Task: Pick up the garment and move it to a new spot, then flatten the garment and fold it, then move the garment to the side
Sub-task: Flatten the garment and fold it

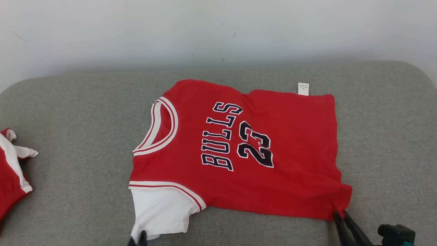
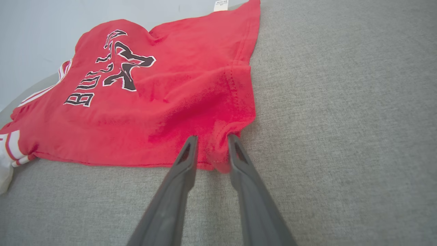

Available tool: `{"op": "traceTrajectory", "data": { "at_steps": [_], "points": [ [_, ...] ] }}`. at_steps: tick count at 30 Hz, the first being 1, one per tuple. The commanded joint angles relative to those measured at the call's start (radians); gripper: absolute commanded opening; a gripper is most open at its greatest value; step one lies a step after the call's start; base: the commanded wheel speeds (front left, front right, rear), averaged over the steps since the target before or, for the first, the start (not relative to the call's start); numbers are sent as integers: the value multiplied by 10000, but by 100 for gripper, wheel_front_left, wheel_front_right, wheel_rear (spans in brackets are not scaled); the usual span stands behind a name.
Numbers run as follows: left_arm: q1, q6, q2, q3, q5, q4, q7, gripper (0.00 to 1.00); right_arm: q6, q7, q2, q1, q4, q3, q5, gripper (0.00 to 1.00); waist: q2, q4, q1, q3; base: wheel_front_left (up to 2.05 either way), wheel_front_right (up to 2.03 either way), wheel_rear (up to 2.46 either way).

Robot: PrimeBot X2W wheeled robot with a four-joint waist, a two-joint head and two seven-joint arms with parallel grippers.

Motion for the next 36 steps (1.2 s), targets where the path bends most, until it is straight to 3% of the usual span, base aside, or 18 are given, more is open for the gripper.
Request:
{"op": "traceTrajectory", "data": {
  "at_steps": [1, 11, 19, 27, 36],
  "points": [
    [-79, 13, 22, -11, -173, -126, -13, 0, -24, -101, -17, 127, -100, -25, -19, 0, 0, 22, 0, -10, 0, 0, 0],
    [319, 15, 137, 604, -8, -1791, -21, 0, -24, -170, -133, 159, -936, -128, 177, 0, 0, 86, 0, -41, 0, 0, 0],
    [-721, 13, 769, 771, 329, -3707, -21, 0, -24, 478, -449, -903, -2560, -247, 630, 0, 0, 54, 0, 51, 0, 0, 0],
    [-4641, 15, 2362, -359, -277, -4348, 1145, 0, -24, 1596, -873, -4139, -2988, -363, 1586, 0, 0, -6, 0, 1124, 0, 0, 0],
    [-11388, 15, 3367, -460, -1824, -2513, 3099, 0, -23, 2733, -1051, -10589, -1015, -587, 2023, 0, 0, -196, 0, 3175, 0, 0, 0]
  ]
}}
